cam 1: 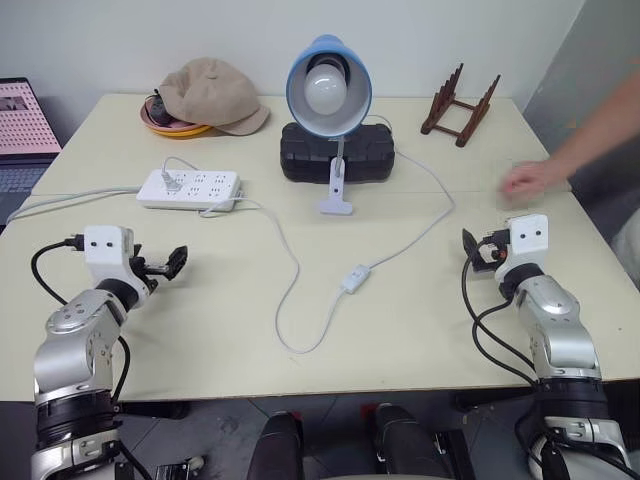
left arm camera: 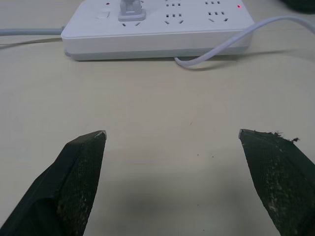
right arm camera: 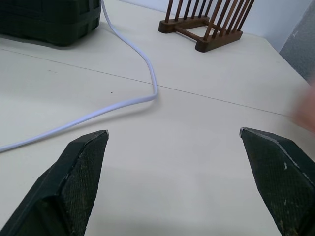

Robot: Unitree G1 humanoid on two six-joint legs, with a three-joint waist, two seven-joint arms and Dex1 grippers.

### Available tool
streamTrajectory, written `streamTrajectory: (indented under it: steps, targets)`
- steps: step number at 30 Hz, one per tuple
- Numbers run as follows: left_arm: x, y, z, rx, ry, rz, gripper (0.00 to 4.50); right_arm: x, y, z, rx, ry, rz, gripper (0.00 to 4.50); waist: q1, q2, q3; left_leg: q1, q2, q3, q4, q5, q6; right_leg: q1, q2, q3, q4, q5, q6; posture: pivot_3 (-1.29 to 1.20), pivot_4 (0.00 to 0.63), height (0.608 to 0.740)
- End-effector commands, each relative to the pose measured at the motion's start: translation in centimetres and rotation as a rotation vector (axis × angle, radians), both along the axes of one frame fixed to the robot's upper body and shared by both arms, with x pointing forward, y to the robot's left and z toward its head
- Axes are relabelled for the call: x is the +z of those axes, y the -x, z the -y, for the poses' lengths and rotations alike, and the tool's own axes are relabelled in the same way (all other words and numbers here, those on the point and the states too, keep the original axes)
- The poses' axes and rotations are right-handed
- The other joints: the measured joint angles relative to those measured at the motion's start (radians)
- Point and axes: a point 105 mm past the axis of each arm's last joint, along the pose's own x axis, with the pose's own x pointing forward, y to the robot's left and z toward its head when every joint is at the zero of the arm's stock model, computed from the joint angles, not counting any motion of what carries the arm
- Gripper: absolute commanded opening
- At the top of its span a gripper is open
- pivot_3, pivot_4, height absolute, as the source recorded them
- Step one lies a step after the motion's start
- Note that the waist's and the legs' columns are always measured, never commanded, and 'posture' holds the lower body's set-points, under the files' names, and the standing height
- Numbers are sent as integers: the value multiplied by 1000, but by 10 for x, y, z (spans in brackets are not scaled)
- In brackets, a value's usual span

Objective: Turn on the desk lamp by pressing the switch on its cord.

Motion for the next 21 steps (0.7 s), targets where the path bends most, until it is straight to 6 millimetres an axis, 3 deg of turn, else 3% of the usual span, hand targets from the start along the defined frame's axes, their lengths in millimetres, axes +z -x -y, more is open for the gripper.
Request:
streamTrajectory:
  steps: [1, 7, 11, 15, 18, 21]
  targets:
    - [16, 2, -1, -8, -27, 39, 4500, 15, -2, 6, -15, 15, 54, 4479, 0, 0, 0, 0, 0, 0, 0, 0, 0, 0, 0, 0, 0, 0, 0, 0, 150, 740]
    - [23, 2, 5, -40, -11, 55, 4500, 18, -3, 0, 47, 51, 52, 4479, -1, 0, 0, 0, 0, 0, 0, 0, 0, 0, 0, 0, 0, 0, 0, 0, 150, 740]
    - [32, 5, 29, -177, -7, 38, 4500, 27, -4, -10, 161, 58, 39, 4479, -1, 0, 0, 0, 0, 0, 0, 0, 0, 0, 0, 0, 0, 0, 0, 0, 150, 740]
    - [42, 12, 57, -336, -8, 18, 4500, 34, 1, -40, 446, 112, -12, 4479, -4, 0, 0, 0, 0, 0, 0, 0, 0, 0, 0, 0, 0, -2, 3, 0, 150, 740]
    - [46, 27, 94, -573, -61, -41, 4500, 37, 11, -70, 779, 241, -107, 4479, -5, 0, 0, 0, 0, 0, 1, 0, 0, 0, 0, 0, 0, -2, 3, 0, 150, 740]
    - [51, 39, 117, -730, -84, -78, 4500, 41, 13, -84, 962, 283, -174, 4479, -7, 0, 0, 0, 0, 0, 0, 0, 0, 0, 0, 0, -1, -2, 3, 0, 150, 740]
